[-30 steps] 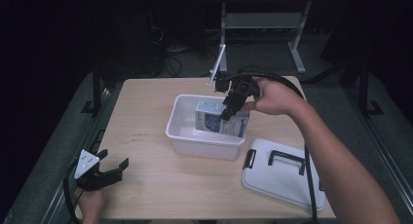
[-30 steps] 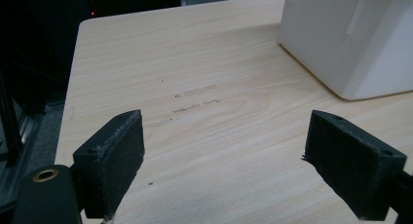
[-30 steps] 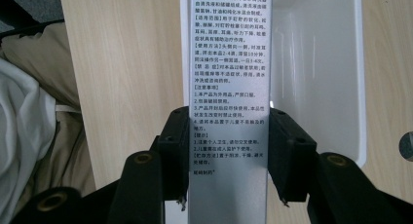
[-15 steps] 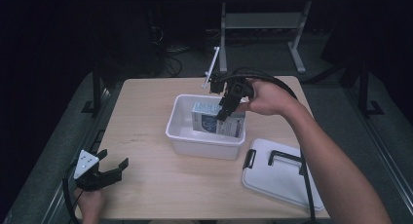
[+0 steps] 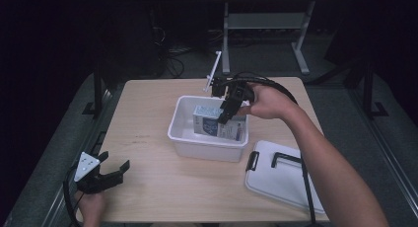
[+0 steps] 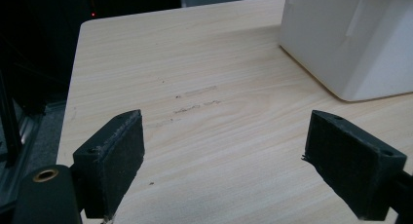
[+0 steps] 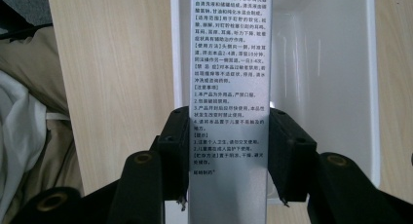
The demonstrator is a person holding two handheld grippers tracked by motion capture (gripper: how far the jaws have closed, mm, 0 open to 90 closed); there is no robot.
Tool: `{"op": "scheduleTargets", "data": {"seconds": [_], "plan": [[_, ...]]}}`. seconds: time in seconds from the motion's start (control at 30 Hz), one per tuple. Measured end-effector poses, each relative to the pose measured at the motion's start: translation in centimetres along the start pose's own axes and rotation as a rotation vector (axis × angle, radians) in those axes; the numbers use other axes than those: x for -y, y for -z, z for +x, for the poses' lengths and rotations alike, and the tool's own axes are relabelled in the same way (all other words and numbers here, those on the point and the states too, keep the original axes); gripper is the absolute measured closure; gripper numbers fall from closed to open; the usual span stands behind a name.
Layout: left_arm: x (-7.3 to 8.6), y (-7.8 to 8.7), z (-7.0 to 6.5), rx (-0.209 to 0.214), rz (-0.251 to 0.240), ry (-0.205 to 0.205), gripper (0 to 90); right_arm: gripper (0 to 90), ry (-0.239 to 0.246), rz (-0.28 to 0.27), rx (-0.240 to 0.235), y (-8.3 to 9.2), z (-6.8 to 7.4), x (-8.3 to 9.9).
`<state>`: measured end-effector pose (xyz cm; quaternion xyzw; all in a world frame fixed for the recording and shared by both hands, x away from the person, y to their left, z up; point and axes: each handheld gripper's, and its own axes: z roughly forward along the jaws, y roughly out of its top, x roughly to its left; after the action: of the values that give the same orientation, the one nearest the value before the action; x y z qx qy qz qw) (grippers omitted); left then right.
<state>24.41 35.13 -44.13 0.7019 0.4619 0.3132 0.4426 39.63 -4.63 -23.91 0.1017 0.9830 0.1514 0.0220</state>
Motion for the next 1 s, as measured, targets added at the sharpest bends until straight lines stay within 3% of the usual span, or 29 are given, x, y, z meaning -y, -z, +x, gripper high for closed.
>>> {"op": "scheduleTargets", "data": {"seconds": [1.0], "plan": [[0.0,0.1,0.1,-0.002,-0.003,0.0,13.7,55.3,-0.01,0.001,-0.017,-3.8,-0.7,0.7]]}}
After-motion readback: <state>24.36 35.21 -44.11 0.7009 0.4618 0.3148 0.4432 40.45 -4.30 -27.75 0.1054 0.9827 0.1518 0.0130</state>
